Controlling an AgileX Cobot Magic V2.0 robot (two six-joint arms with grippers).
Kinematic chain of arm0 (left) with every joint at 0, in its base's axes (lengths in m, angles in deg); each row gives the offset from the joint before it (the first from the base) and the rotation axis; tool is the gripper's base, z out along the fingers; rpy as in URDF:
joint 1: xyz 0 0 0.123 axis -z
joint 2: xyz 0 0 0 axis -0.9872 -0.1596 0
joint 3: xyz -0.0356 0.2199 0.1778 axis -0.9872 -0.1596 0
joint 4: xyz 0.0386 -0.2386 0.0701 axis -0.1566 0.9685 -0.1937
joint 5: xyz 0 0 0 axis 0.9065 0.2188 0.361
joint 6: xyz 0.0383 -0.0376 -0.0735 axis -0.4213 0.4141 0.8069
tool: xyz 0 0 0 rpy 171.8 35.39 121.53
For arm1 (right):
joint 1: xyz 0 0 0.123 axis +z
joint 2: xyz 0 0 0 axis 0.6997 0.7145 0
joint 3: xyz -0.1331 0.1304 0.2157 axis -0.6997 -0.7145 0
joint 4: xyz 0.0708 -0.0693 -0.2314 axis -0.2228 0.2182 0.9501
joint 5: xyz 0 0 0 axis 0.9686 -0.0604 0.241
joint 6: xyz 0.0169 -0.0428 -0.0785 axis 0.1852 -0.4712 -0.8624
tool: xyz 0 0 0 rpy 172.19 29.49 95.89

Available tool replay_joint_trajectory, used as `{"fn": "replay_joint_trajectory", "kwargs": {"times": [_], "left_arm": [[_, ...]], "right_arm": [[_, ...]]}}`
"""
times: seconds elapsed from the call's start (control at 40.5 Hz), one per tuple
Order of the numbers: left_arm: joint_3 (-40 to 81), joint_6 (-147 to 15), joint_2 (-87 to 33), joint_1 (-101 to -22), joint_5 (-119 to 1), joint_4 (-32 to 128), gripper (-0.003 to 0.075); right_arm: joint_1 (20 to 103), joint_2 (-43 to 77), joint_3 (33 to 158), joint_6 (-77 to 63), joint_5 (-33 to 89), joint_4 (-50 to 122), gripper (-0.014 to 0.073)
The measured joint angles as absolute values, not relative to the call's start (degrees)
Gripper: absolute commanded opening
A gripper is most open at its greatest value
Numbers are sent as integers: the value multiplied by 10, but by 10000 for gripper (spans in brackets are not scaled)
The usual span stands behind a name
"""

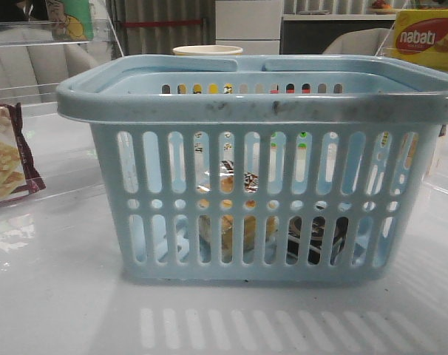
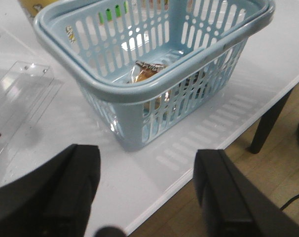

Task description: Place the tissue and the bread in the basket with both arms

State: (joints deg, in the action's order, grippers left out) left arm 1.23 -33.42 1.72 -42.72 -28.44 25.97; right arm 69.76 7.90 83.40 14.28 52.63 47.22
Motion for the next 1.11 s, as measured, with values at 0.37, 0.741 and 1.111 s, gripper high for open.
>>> {"fn": "replay_joint_trajectory", "kwargs": {"times": [0.37,0.741,1.111], "left_arm": [[-29,-281,32,-427,-267,198,377],[-29,-281,32,-427,-267,197,91],[-30,-280,35,-427,-267,197,91]], "right_arm": [[698,79,823,143,534,488,148],[698,79,822,143,535,491,55],[698,79,822,143,535,492,55]]}}
